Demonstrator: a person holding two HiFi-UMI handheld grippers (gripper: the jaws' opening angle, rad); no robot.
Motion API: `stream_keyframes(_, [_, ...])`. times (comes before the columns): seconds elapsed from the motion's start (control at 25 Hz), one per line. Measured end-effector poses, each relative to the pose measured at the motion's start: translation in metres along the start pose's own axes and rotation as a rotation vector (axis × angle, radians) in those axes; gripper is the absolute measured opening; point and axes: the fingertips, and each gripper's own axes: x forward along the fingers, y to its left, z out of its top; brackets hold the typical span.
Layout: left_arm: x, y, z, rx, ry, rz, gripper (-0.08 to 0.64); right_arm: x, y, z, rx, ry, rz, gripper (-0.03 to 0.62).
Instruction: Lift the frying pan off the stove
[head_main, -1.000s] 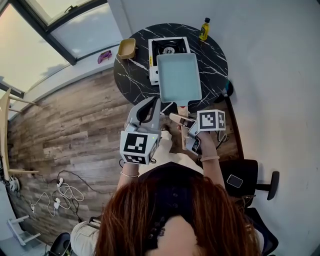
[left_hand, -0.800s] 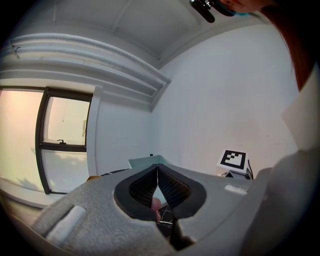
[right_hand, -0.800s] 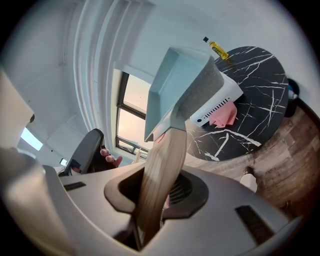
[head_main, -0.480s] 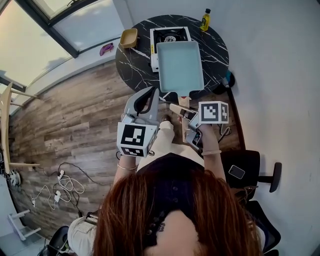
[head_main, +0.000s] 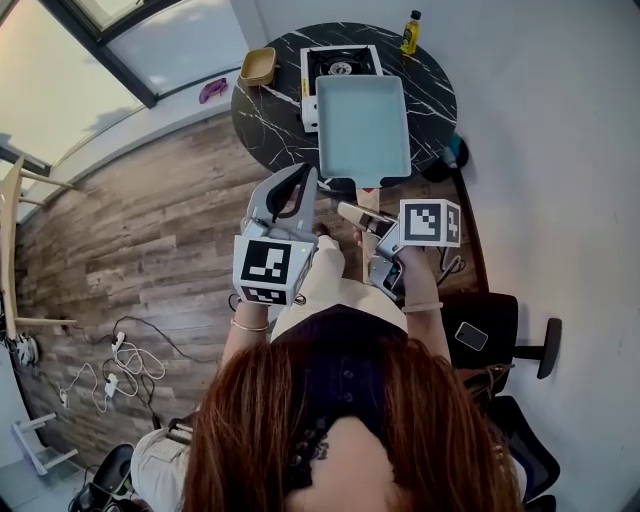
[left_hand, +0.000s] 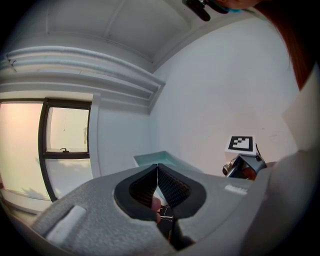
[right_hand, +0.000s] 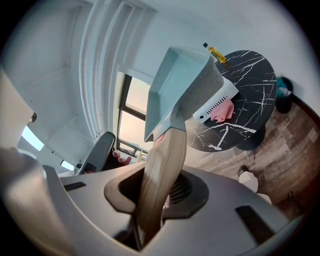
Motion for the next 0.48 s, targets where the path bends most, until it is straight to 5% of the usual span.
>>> stream_keyframes(0.48, [0.0047,-0.0017,0.0067,0.015,-0.025,-0.007,0.014,-0.0018,0.0101,0.0027,0.004,-0.013,0.014,0.086])
